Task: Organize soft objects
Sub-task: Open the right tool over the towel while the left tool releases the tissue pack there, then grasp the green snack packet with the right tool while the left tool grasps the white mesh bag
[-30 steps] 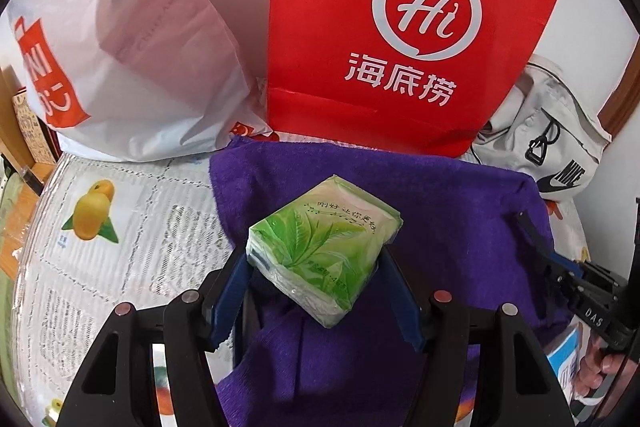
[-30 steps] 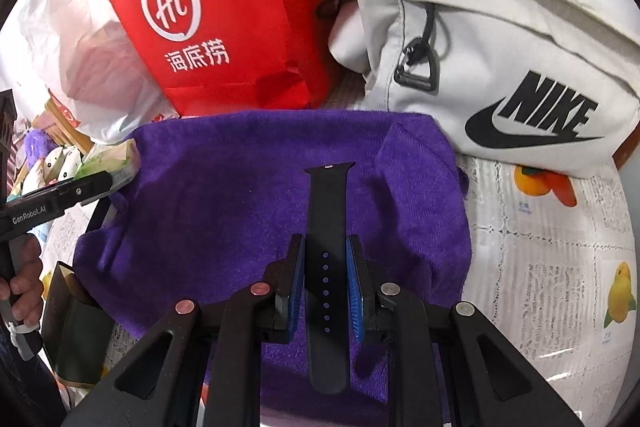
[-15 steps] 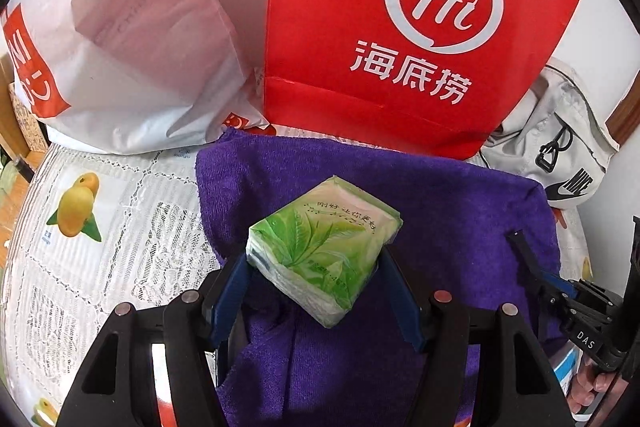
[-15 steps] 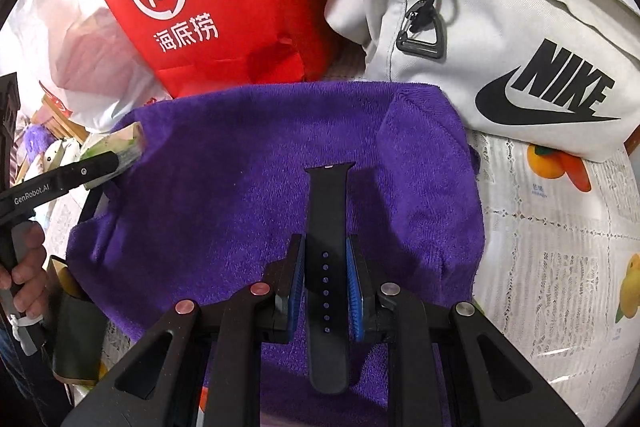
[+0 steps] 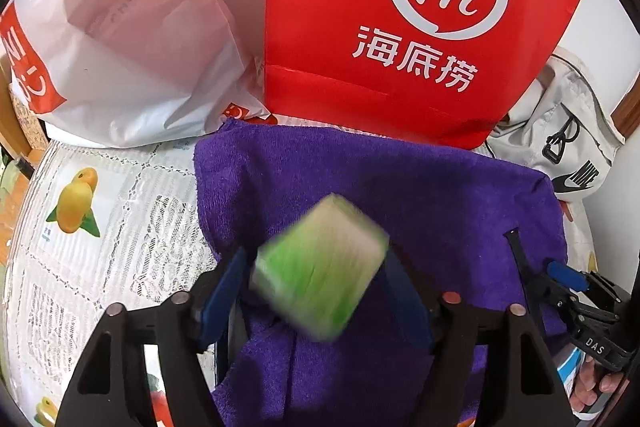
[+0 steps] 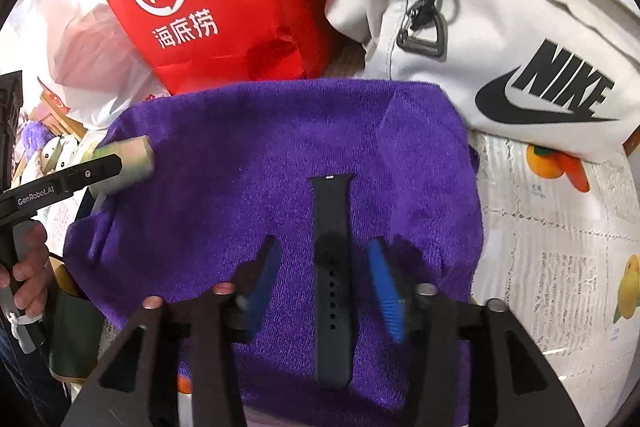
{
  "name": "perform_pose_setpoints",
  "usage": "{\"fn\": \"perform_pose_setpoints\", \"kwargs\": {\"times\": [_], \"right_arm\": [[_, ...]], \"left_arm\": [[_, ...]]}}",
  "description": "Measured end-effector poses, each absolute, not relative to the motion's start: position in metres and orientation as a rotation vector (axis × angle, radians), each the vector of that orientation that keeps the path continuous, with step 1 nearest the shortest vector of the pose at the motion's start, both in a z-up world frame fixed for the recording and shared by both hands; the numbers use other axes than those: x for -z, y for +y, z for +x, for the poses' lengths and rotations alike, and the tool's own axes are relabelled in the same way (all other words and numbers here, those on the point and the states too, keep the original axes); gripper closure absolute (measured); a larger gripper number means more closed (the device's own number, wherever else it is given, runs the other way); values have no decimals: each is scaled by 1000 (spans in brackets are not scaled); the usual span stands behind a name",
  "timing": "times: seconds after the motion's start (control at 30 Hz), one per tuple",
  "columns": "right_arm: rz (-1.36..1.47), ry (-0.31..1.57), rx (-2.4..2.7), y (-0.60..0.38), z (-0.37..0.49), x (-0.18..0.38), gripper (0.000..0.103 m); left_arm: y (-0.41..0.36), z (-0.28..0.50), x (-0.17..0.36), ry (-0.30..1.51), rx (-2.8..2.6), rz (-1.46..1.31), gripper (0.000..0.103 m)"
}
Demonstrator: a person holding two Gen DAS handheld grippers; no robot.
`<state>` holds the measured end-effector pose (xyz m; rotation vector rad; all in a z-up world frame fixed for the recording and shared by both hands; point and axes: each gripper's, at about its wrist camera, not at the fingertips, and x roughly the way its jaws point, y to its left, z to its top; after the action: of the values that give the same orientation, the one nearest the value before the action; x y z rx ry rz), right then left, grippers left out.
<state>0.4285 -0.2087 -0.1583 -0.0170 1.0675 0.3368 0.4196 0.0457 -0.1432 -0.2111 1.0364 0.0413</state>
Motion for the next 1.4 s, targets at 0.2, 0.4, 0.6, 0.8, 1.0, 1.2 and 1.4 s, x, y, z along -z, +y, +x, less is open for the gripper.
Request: {"fn": "perform_pose_setpoints", "kwargs": {"times": [0.2,0.4,0.6,0.8,1.0,1.2,1.4], "right_arm": [[-56,1033,-292,-207,417,145,41],[-31,966,-296,-205,378,115,29],[-40,847,-356,-200,313,79,20],[-65,858,-354,-185,247,70,20],[-141,869,-346,-166,177,86,23],[-222,891,-358,-145,138,107,37],[-315,920,-346,-127,135,123,37]], "left_arm": [[46,404,129,1029,-57,-177,29],[58,367,102,962,-33,-216,29],[74,315,73,899,-21,-252,29],[78,263,65,909,-12,-252,29],[86,212,79,928,-29,-276,29],[90,169,88,883,-67,-257,29],[92,147,104,897,-31,-267,29]]}}
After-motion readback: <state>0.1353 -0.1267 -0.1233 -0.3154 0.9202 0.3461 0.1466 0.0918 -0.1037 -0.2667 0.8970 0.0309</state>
